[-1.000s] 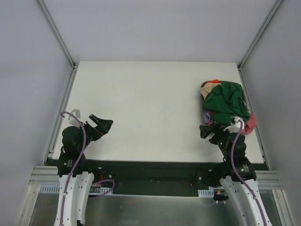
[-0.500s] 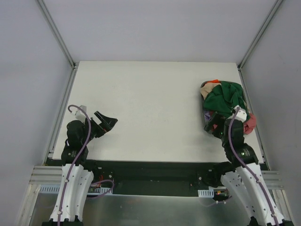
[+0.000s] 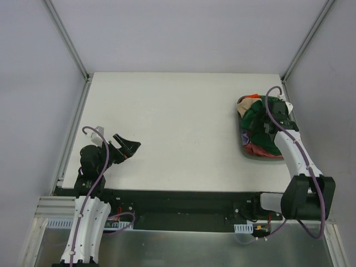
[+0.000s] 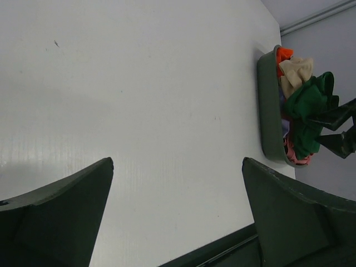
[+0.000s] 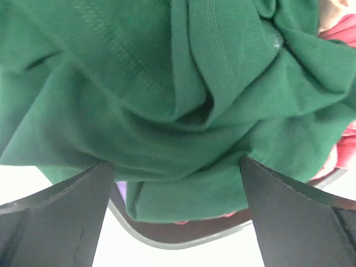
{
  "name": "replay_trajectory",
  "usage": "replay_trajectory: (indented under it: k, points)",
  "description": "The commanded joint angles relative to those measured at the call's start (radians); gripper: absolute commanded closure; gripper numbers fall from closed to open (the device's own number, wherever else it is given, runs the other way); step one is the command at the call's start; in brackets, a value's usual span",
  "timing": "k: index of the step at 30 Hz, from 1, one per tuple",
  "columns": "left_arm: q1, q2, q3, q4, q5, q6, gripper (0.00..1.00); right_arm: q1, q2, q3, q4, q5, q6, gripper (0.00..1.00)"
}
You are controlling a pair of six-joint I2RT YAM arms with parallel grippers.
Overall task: Fold and stack the t-shirts
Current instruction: Grab crumpled tshirt from bin with the right arm
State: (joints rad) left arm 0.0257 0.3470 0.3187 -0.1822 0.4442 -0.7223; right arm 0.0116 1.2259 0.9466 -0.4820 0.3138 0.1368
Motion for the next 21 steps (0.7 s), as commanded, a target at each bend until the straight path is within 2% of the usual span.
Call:
replay_trajectory:
  k: [1, 3, 9, 10, 17, 21]
  points:
    - [-0.003, -0.019, -0.007, 0.043, 0.025, 0.004, 0.01, -0.077, 0.079, 0.06, 0.029, -0.116, 0.041, 0.06]
    - [-0.003, -0.017, -0.01, 0.043, 0.021, 0.004, 0.01, -0.107, 0.08, 0.038, 0.06, -0.168, 0.056, 0.17]
    - [-0.003, 0.01, -0.007, 0.043, 0.022, 0.006, 0.01, -0.148, -0.021, -0.038, 0.152, -0.219, 0.047, 0.81]
    - [-0.003, 0.015, -0.006, 0.043, 0.024, 0.006, 0.01, -0.154, -0.044, -0.043, 0.154, -0.225, 0.043, 0.98]
    - [-0.004, 0.02, -0.006, 0.049, 0.047, 0.001, 0.01, -0.165, -0.235, 0.013, 0.105, -0.304, 0.003, 0.99]
    - [-0.004, 0.004, -0.016, 0.092, 0.103, -0.005, 0.01, -0.164, -0.289, 0.141, 0.037, -0.517, 0.004, 0.99]
